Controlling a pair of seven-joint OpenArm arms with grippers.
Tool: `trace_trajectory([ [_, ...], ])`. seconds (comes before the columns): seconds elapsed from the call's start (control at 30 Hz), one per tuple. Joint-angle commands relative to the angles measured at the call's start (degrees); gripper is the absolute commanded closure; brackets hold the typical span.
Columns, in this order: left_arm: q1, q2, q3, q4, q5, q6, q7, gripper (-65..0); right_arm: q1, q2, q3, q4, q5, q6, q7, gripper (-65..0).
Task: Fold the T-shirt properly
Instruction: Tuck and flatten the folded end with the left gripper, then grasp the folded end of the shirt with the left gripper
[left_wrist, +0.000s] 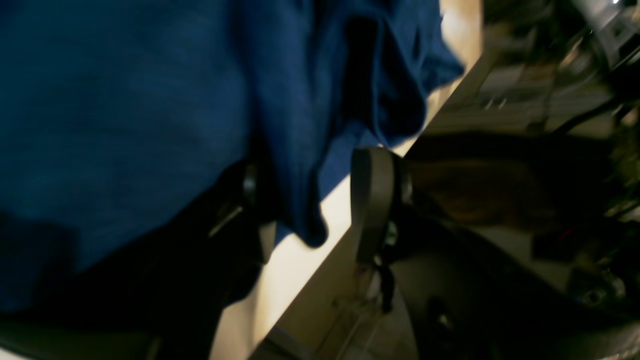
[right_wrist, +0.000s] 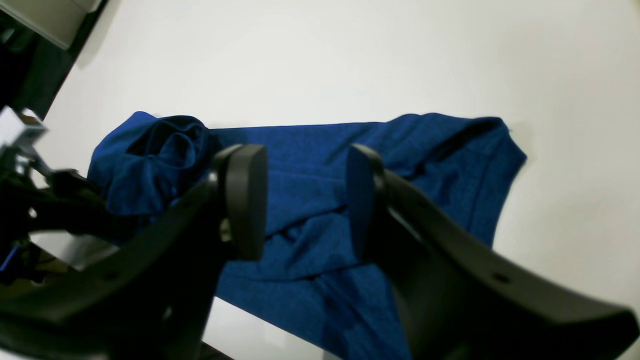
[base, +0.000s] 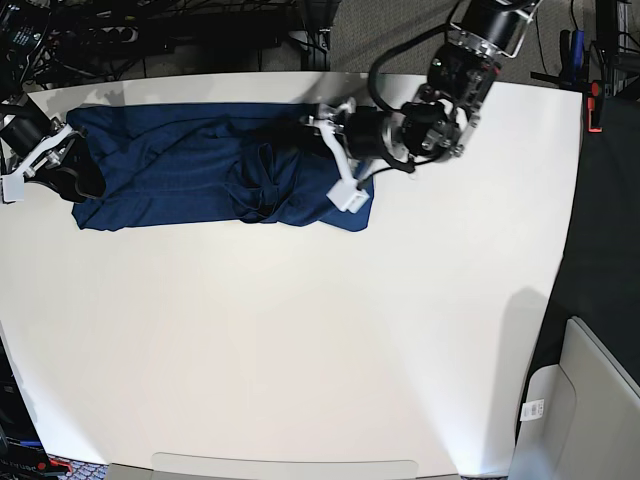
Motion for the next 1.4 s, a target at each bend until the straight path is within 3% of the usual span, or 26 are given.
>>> trace_trajectory([
  [0.0, -0.78, 0.97, 0.15, 0.96, -0.46, -0.54, -0.45, -23.1, 0.41, 1.26, 0.53, 0.89, 1.29, 0.34, 1.3, -25.8],
  [0.23, -3.59, 2.2, 2.61, 3.69, -0.55, -0.54, -0.36, -23.1, 0.32, 1.35, 0.53, 0.8, 1.02, 0.34, 1.3, -25.8],
  [0.6, -7.02, 7.92, 10.09, 8.7, -0.38, -0.54, -0.18, -23.1, 1.2, 1.26, 0.53, -1.74, 1.29, 0.34, 1.3, -25.8],
  [0.73, -7.37, 8.01, 9.82, 8.61, -0.29, -0.54, -0.27, -23.1, 1.29, 1.35, 0.62, -2.01, 1.37, 0.34, 1.3, -25.8],
  [1.0, -2.36, -0.78, -6.18, 8.79, -0.38, -0.37, -0.27, -23.3, -1.0, 4.6, 4.05, -1.92, 1.2, 0.34, 1.3, -25.8],
  [1.37, 7.92, -5.8, -28.24, 8.61, -0.29, -0.28, 0.17, -27.0, -6.89, 9.96, 12.57, -1.92, 1.29, 0.34, 1.3, -25.8],
])
